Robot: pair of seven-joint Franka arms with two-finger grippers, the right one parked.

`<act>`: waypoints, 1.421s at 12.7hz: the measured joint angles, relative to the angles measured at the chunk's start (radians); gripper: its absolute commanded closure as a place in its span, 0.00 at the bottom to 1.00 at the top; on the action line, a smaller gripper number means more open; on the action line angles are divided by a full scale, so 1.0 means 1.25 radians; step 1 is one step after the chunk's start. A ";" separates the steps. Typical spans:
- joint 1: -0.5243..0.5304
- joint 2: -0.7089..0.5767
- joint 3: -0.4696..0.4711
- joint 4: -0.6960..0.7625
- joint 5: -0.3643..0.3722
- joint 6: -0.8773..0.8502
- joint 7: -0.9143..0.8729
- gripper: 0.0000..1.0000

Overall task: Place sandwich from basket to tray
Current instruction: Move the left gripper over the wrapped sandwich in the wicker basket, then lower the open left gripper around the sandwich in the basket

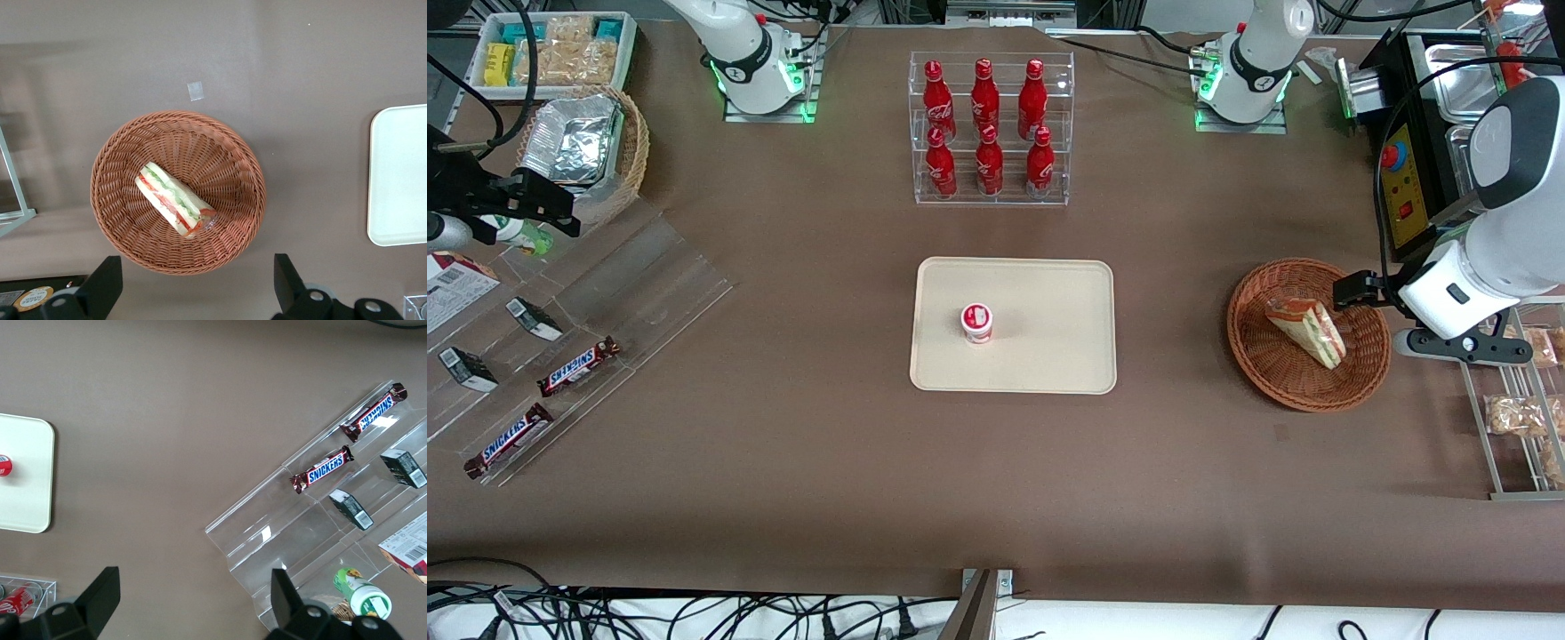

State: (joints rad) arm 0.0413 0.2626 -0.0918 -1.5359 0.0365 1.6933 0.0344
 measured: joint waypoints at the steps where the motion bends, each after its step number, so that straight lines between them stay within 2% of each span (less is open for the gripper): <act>1: 0.000 0.000 0.000 0.000 0.000 0.000 0.000 0.00; 9: 0.025 0.033 0.010 -0.001 0.005 -0.037 -0.053 0.00; 14: 0.052 0.064 0.012 -0.024 0.058 -0.027 -0.222 0.00; 18: 0.074 0.071 0.012 -0.124 0.062 0.103 -0.448 0.00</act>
State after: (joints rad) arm 0.1340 0.3518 -0.0763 -1.6907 0.1146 1.8219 -0.5261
